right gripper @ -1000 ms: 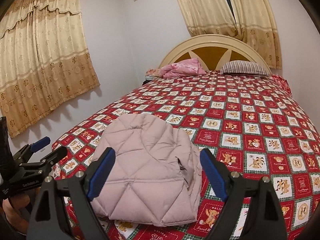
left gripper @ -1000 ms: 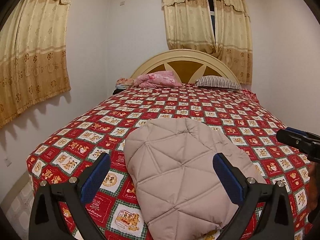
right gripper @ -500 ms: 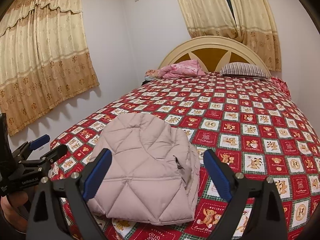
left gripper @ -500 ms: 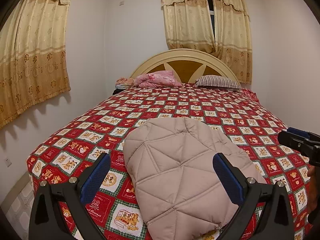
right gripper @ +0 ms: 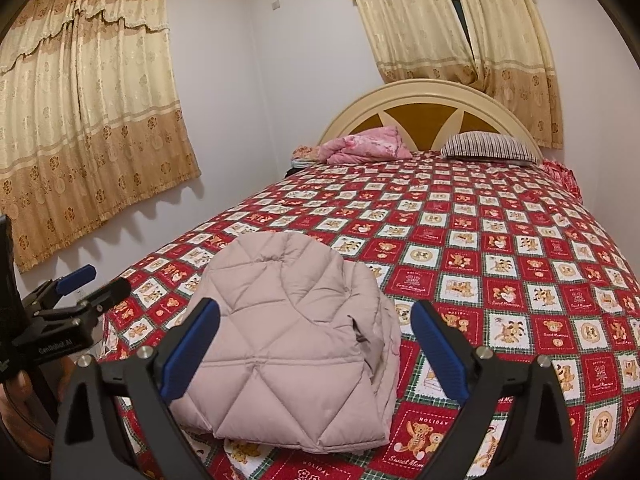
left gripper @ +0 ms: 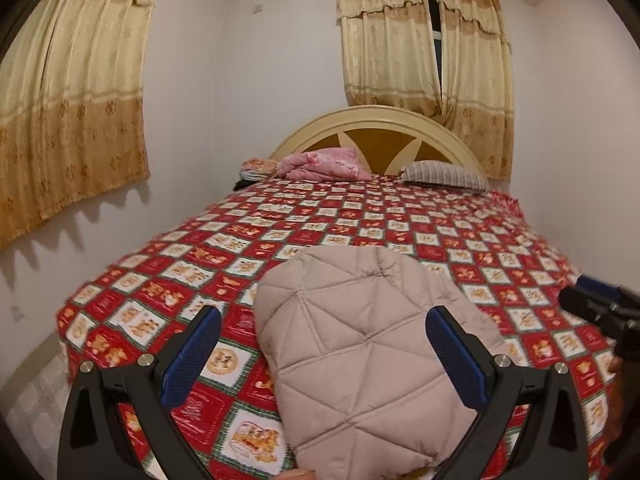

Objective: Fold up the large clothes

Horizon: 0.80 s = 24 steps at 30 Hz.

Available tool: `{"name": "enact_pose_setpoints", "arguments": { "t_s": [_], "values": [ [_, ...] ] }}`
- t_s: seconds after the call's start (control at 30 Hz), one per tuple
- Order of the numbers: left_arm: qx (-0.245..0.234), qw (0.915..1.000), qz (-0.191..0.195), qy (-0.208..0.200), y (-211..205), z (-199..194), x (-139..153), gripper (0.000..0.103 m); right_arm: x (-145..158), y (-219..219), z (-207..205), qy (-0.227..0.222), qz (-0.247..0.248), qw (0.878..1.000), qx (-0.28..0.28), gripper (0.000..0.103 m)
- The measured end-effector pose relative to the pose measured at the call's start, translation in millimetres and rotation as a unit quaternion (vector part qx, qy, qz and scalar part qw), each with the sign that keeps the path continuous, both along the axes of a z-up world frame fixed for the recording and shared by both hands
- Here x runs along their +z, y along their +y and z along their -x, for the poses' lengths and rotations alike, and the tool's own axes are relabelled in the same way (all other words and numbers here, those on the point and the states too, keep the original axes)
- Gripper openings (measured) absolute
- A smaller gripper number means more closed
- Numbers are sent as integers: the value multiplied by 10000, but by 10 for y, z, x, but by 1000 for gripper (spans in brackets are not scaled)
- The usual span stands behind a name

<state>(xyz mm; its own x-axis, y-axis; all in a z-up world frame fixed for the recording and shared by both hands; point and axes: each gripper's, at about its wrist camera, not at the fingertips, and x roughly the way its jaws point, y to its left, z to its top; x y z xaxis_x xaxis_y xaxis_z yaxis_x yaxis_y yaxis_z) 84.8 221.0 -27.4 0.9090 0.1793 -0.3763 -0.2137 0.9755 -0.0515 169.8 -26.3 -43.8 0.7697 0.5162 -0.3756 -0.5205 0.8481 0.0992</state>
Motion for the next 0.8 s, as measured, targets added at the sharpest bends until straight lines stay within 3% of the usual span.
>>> {"name": "enact_pose_setpoints", "arguments": {
  "t_s": [0.8],
  "values": [
    [245, 9995, -189, -88, 60, -2, -40, 102, -73, 99, 29, 9, 159, 9996, 237, 98]
  ]
}}
